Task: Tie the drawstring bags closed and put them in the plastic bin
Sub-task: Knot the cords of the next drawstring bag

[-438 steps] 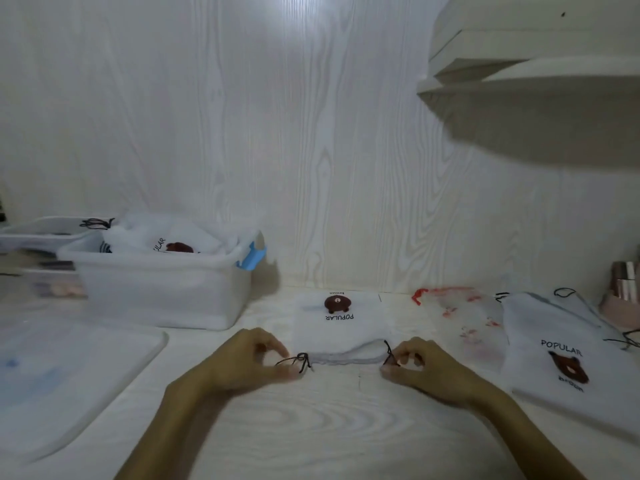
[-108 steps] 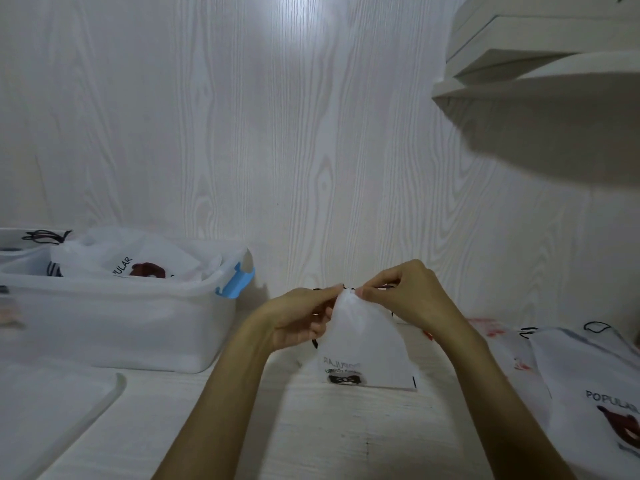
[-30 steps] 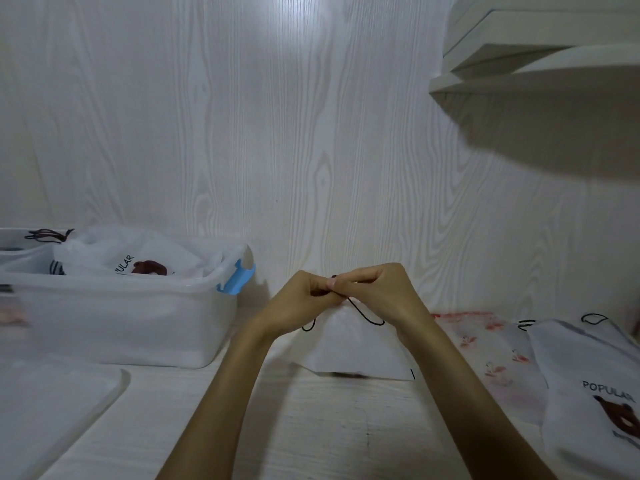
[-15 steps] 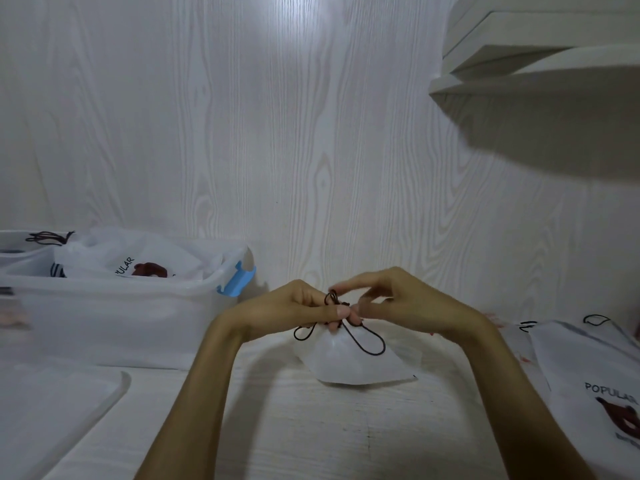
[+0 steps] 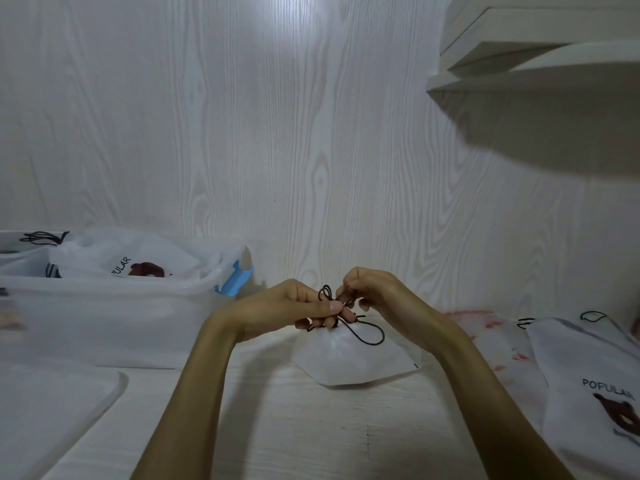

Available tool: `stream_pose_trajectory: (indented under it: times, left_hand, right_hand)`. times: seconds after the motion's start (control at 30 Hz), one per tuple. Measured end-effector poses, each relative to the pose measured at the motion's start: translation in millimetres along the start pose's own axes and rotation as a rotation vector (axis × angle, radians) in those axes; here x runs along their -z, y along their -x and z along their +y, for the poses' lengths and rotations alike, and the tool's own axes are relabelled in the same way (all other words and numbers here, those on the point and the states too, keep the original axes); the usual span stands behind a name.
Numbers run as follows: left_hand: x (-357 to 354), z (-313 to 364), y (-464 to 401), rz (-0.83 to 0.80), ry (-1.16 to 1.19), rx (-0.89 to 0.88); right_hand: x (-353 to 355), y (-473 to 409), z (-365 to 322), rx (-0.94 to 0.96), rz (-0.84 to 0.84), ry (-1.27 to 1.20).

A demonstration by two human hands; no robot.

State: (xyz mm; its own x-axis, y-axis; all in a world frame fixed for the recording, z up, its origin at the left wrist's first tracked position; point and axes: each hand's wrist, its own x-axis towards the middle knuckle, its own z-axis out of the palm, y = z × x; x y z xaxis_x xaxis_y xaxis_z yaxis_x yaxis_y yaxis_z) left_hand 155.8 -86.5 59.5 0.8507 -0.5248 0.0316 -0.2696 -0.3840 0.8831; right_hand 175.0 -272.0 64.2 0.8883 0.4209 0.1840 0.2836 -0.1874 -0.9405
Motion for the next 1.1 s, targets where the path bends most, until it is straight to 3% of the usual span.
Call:
stream_pose_trajectory:
  times: [0.2,0.33,0.43,0.6,0.73,0.9,1.1]
  left_hand:
    - [0,-1,2,0.011,-0.009,0.029]
    - [2,-5,4,-0.012,0.034,0.069]
    - [2,-9,0,0.072,0.171,0.11]
    - [-5,-7,-10,0.205,0.386,0.177]
    - [-8,-5,-14,0.289,0.435,0.181]
    - [-7,-3,-12,0.337,0.447,0.16]
    - [-5,0,-7,0.317,0.497,0.122]
  right_hand:
    - [3,7,3,0.038,0.021,0.138]
    - [12,14,-3,0.05,0.022,0.366]
    - [12,21,-14,0.055,0.016,0.482]
    - [7,18,-19,0.141,0.227,0.747]
    - [-2,22,-26,0.13,0.266,0.886]
    - [-6,26,-33,0.131,0.267,0.935]
    - [0,29,-38,0.064,0.079,0.764]
